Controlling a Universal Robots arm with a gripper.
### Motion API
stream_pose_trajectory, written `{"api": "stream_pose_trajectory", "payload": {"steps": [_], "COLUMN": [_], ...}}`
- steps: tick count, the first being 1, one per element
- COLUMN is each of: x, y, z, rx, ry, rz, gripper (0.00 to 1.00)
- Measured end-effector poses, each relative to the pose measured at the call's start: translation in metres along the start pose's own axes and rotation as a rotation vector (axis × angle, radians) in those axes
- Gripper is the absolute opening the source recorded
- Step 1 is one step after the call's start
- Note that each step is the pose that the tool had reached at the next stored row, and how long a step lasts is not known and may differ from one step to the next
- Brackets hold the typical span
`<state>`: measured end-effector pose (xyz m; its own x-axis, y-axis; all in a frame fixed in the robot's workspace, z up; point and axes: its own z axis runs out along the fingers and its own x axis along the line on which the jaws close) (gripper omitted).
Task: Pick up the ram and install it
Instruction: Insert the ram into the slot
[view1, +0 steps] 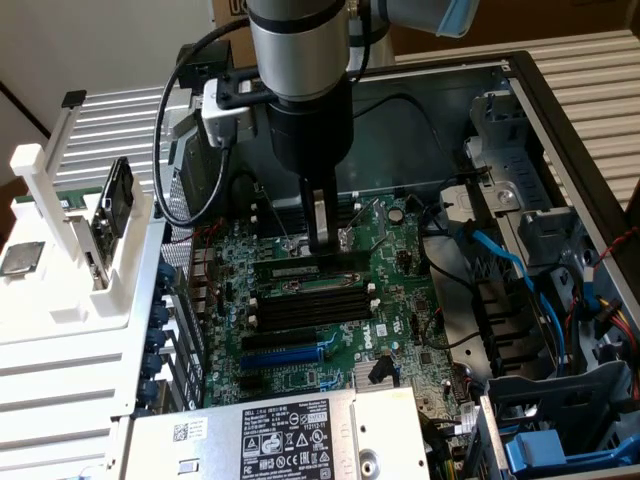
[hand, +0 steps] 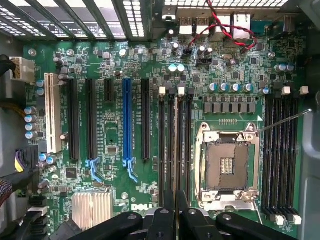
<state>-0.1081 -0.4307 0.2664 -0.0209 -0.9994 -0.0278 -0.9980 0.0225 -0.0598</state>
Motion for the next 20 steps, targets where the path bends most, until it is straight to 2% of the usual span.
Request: {"api": "stream_pose_trajectory", "payload": {"steps": [8, 20], "x": [0.0019, 0.0070], "y": [0.0005, 0.0005], "z": [0.0092, 0.0110], "rx": [-0.0001, -0.0005], "ry": [0.0001, 0.0000], "rz": [0.000, -0.015], "gripper": [0.13, 0.13]}}
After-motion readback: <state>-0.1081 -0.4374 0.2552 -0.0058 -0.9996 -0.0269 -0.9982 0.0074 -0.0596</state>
